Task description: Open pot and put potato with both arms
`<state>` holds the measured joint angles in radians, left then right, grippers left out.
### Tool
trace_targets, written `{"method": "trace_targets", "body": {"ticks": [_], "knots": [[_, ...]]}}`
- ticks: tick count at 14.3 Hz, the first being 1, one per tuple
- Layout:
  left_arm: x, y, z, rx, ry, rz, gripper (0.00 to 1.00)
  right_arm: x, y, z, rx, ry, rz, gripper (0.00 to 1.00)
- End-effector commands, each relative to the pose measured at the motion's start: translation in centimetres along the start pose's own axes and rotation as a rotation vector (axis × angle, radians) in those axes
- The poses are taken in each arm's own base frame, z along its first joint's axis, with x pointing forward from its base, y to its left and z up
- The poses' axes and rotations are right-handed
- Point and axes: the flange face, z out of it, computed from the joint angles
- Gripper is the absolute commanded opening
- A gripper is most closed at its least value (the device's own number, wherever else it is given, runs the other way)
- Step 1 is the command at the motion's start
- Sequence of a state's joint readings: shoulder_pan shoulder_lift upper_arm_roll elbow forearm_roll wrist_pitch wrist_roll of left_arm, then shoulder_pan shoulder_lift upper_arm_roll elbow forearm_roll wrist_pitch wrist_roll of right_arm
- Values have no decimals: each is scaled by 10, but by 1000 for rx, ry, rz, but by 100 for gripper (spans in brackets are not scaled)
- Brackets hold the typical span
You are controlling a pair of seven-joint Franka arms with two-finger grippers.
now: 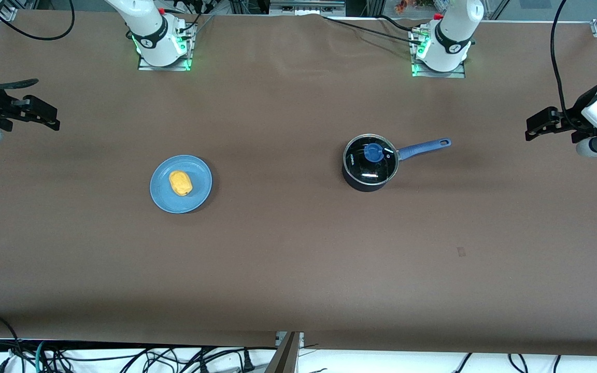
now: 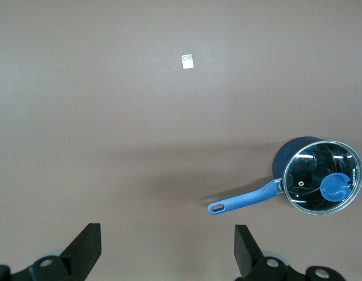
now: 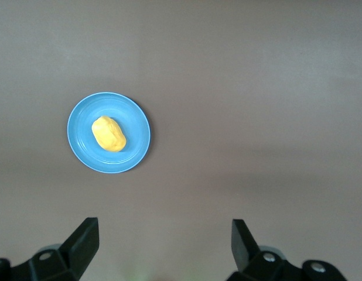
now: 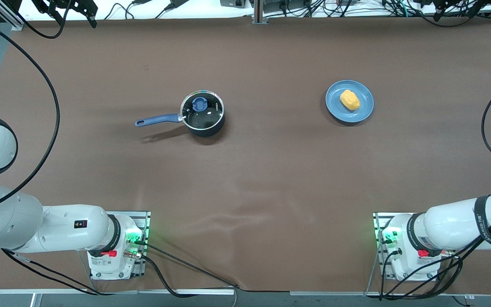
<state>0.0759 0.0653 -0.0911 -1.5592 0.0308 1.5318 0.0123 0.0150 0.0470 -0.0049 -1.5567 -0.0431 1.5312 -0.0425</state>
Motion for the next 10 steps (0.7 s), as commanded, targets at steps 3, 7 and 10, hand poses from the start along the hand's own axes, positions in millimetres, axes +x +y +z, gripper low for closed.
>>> {"method": "trace_targets", "body": {"ticks": [3,7,10], "knots": [[3,4,-7,-16,4,14,100,2,1,-4,19,10,1,100],[4,8,-16,-14,24,26,100,3,0,-3,19,9,0,100],[3,19,-19,-13,31,35,100,2,0,-4,19,10,5,100]]}}
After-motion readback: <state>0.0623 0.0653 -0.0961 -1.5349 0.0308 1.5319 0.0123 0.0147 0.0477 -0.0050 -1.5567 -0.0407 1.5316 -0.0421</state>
